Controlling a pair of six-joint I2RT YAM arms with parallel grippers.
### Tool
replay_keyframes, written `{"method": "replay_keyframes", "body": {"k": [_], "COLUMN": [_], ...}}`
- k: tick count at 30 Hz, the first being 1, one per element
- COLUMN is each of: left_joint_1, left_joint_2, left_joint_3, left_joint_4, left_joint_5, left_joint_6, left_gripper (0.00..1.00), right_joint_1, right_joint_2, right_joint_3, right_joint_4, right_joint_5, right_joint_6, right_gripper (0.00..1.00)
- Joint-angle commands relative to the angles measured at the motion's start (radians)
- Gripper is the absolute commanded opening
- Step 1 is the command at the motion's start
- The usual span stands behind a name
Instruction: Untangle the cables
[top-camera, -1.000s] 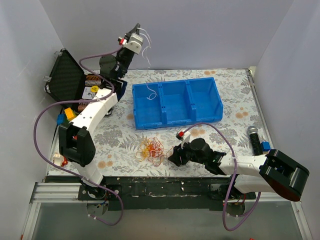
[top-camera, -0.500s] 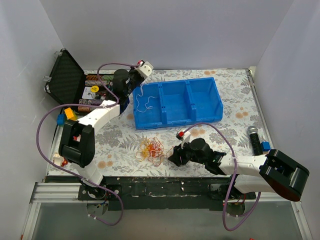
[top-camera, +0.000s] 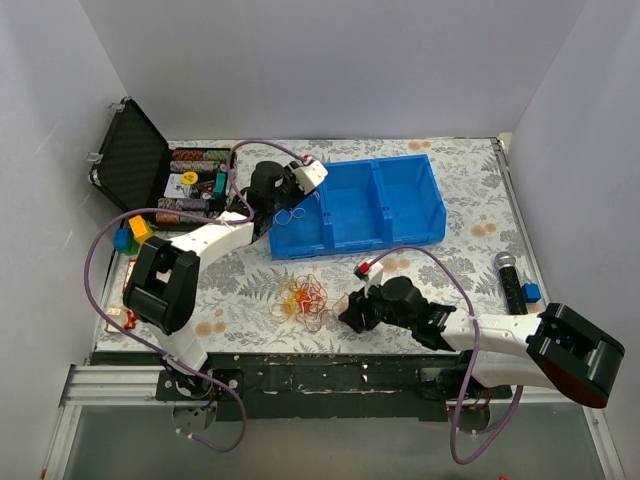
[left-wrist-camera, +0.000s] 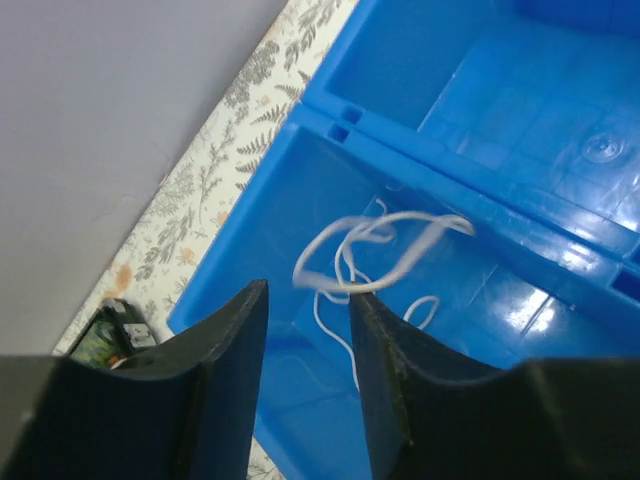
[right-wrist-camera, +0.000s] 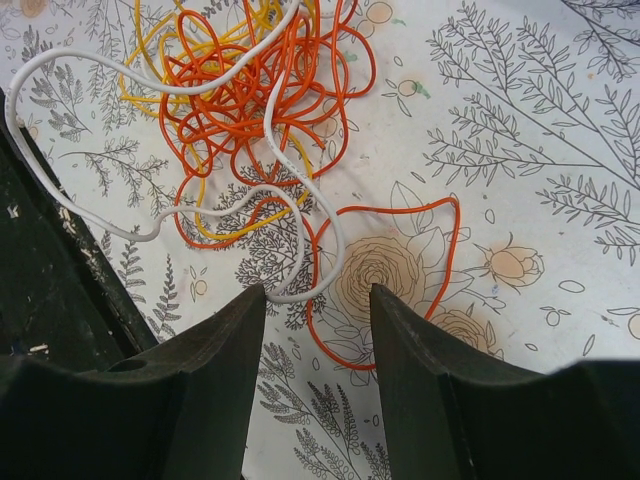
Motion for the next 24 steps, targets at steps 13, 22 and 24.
{"method": "replay_keyframes", "body": {"k": [13, 22, 24], "left_joint_1": [-0.004, -0.079, -0.094], "left_joint_2": [-0.239, -0.47, -0.515], "left_joint_3": [0.041, -0.156, -0.227], "left_joint_4": [-0.257, -0.639, -0.668], "left_joint_5": [0.084, 0.532, 0.584], "left_joint_6": [-0.009, 0.143, 0.219], "left_gripper": [0.89, 0.82, 0.76], "right_joint_1": [0.001, 0.001, 0.001], "right_joint_2": [-0.078, -0.117, -0.12], "right_joint_3": [0.008, 0.015, 0.017], "right_joint_4": [-0.021, -0.03, -0.038], "right_joint_5": [0.067, 0.081, 0.079], "right_joint_6": [-0.004, -0.014, -0.011], "right_gripper": [0.56, 0.56, 0.56]}}
